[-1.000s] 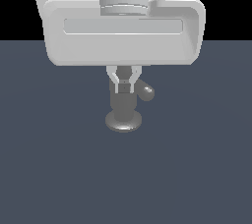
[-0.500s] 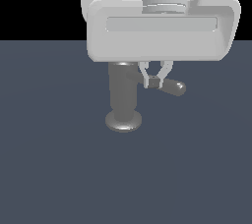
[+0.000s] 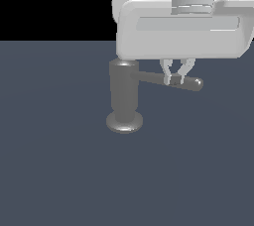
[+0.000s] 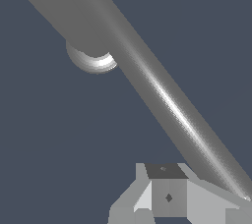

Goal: Turn on the faucet by rotating a designated handle.

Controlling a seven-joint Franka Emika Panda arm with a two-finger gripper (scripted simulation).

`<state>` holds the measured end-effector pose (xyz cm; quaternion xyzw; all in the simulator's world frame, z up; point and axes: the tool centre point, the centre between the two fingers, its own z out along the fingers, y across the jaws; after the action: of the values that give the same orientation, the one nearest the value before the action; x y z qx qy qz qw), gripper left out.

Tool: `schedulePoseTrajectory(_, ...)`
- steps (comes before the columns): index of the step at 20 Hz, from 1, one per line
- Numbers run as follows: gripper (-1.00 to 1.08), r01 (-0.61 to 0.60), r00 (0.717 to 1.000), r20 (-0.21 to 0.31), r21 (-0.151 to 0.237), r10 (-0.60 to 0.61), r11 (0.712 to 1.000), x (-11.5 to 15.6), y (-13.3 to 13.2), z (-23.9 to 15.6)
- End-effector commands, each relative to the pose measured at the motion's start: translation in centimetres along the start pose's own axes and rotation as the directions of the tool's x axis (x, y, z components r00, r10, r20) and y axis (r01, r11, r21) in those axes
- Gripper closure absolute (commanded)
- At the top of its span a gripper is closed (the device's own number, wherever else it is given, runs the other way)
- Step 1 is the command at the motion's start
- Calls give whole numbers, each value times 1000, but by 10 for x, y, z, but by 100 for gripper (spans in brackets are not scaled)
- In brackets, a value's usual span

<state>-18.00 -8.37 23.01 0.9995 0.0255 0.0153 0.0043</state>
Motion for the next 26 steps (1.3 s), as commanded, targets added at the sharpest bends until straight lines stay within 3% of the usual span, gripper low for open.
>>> schedulePoseTrajectory(1, 108, -30, 999, 31, 8, 30, 1000, -10, 21, 12)
schedulePoseTrajectory(3, 108, -30, 999, 31, 8, 30, 1000, -10, 25, 12)
schedulePoseTrajectory(4, 108, -4, 1000, -6, -2, 4, 1000, 3, 14, -3)
schedulePoseTrajectory(26, 108, -16, 1000, 10, 2, 16, 1000, 58, 63, 5)
